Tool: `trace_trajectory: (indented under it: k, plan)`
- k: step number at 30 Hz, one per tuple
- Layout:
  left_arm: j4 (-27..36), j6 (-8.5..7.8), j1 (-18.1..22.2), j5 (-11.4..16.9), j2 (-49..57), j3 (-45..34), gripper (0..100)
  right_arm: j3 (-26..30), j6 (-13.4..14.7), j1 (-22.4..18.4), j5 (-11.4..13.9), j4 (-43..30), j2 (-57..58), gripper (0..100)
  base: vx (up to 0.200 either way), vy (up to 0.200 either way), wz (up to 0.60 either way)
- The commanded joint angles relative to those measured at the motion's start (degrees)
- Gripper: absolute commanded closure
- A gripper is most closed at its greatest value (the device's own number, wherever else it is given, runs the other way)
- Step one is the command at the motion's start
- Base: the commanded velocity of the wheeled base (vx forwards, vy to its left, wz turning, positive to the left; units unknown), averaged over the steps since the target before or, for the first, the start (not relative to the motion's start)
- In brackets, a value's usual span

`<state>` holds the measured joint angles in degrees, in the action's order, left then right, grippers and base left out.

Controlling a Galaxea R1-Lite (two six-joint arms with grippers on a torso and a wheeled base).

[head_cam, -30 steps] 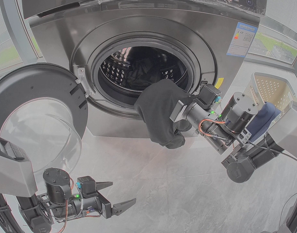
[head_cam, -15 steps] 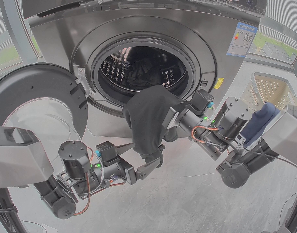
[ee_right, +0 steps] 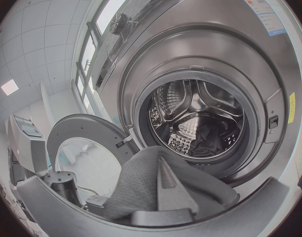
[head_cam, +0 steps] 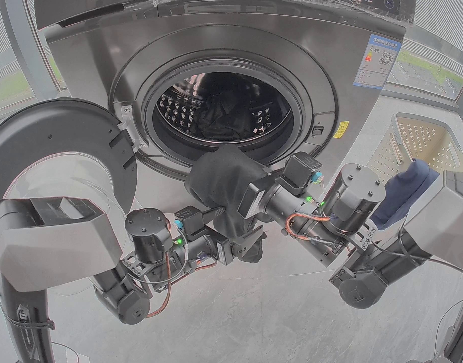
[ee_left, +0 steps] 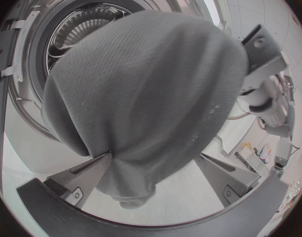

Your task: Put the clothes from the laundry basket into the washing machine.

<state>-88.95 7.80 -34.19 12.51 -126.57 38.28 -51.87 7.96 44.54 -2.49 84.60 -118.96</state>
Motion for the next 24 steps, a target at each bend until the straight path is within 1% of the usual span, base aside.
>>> trace_trajectory:
  k: [1, 2, 4, 9, 13, 15, 16, 19, 22, 24]
  plan:
    - [-0.1, 0.02, 1.0, -1.6, -4.7, 4.5, 0, 1.4, 0.2, 1.6, -1.0, 0.0, 1.6, 100, 0.0, 0.0, 0.0]
    - [-0.1, 0.11, 1.2, -2.7, -5.6, 6.2, 0, 2.0, 0.3, 2.1, -1.0, 0.0, 2.1, 100, 0.0, 0.0, 0.0]
    - [-0.1, 0.2, 1.5, -3.7, -6.3, 7.8, 0, 2.9, 0.3, 2.5, -1.1, 0.0, 2.7, 100, 0.0, 0.0, 0.0]
    - [-0.1, 0.28, 1.4, -4.3, -6.6, 9.0, 0, 4.8, 0.8, 3.0, -1.4, 0.1, 2.9, 100, 0.0, 0.0, 0.0]
    - [0.0, 0.2, 1.3, -4.4, -6.8, 9.6, 0, 5.2, 1.1, 3.5, -1.5, 0.1, 2.9, 100, 0.0, 0.0, 0.0]
    - [-0.1, 0.11, 1.4, -5.0, -7.2, 9.9, 0, 5.1, 1.2, 3.8, -1.5, 0.1, 2.9, 100, 0.0, 0.0, 0.0]
    - [-0.1, 0.28, 1.5, -6.3, -7.3, 10.2, 100, 5.1, 1.3, 3.8, -1.7, 0.1, 2.8, 100, 0.0, 0.0, 0.0]
    - [-0.1, 0.55, 1.5, -7.1, -7.4, 11.1, 100, 5.1, 1.8, 3.8, -2.4, 0.1, 2.8, 100, 0.0, 0.0, 0.0]
    - [-0.1, 1.69, 1.5, -7.1, -7.2, 12.0, 100, 5.2, 1.9, 3.6, -2.6, 0.1, 2.9, 100, 0.0, 0.0, 0.0]
    - [-0.2, 2.13, 1.6, -7.2, -6.8, 12.2, 100, 5.5, 2.1, 2.8, -2.8, 0.1, 2.9, 100, 0.0, 0.0, 0.0]
